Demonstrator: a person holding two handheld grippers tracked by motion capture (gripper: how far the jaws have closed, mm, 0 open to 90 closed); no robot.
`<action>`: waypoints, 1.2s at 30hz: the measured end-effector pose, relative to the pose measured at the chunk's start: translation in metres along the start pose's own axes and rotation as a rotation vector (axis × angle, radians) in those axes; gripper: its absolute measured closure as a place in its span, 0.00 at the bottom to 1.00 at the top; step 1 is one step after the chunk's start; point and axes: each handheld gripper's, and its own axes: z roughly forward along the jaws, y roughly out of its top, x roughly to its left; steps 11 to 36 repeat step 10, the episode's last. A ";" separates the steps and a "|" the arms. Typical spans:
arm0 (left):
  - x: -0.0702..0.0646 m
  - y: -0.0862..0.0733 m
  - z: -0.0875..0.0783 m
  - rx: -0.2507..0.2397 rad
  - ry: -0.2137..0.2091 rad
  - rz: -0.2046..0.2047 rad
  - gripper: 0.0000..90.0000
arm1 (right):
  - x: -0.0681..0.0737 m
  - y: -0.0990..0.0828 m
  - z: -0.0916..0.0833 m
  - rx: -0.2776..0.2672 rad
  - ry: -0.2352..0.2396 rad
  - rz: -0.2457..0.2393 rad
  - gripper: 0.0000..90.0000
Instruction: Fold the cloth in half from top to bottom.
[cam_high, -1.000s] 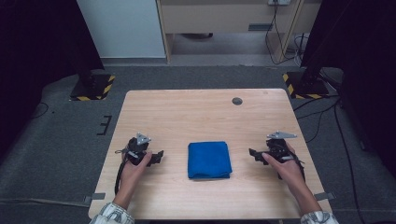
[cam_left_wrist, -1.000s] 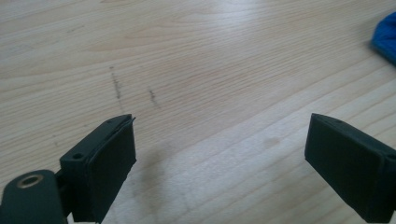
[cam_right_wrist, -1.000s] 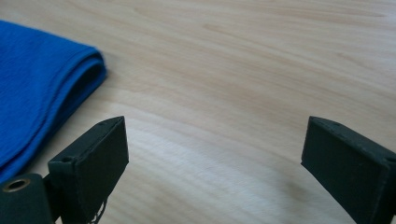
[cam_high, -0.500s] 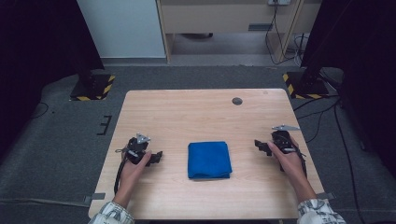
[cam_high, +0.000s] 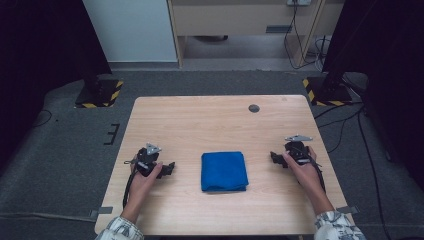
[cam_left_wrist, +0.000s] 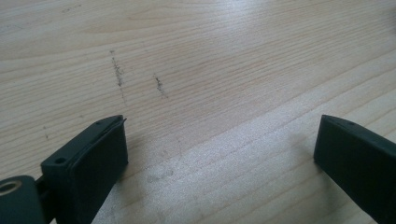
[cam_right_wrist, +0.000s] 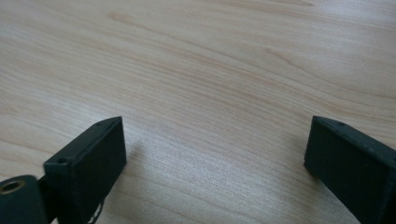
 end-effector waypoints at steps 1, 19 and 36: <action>0.000 0.000 0.000 0.000 -0.001 0.001 0.02 | 0.000 0.000 0.001 -0.001 0.000 -0.004 0.05; -0.001 -0.003 -0.003 0.003 0.004 0.000 0.02 | 0.008 -0.004 -0.003 0.001 -0.050 0.039 0.04; -0.001 -0.003 -0.003 0.003 0.004 0.000 0.02 | 0.008 -0.004 -0.003 0.001 -0.050 0.039 0.04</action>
